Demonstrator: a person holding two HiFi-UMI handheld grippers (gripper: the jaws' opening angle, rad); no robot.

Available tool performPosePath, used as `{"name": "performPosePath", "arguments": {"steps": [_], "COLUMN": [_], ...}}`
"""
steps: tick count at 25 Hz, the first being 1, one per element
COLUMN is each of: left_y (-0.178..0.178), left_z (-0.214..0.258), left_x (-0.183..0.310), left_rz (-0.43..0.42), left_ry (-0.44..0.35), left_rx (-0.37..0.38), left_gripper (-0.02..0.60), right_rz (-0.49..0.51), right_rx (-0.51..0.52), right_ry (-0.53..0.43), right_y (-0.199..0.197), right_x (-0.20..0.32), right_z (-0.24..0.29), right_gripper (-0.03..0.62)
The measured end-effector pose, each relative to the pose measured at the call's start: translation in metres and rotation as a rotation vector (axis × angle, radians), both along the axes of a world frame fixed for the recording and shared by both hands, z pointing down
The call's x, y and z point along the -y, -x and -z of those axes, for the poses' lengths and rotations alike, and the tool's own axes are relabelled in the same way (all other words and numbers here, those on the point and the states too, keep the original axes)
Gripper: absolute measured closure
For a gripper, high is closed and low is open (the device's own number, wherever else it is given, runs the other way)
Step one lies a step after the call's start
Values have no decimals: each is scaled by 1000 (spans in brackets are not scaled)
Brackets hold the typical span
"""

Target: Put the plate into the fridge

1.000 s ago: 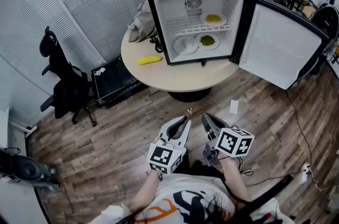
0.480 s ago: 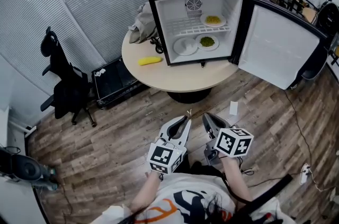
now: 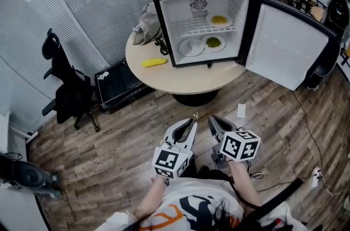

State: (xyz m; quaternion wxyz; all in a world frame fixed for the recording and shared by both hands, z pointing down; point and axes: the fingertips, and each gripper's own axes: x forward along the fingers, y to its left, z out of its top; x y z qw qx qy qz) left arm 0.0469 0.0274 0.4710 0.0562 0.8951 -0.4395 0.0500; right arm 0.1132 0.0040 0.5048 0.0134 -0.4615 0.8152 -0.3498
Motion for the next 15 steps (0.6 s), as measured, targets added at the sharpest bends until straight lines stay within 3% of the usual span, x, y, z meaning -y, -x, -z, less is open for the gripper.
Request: {"name": "performPosePath", "arguments": {"steps": [15], "left_y": [9], "left_z": [6], "left_x": [12], "left_rz": [10], "left_ry": [-21], "left_rx": [4], "left_gripper": [534], "right_rz": [20], "right_rx": [-20], "right_ry": [-14], "right_y": [9], "right_x": [14], "right_z": [2], "right_gripper": [577]}}
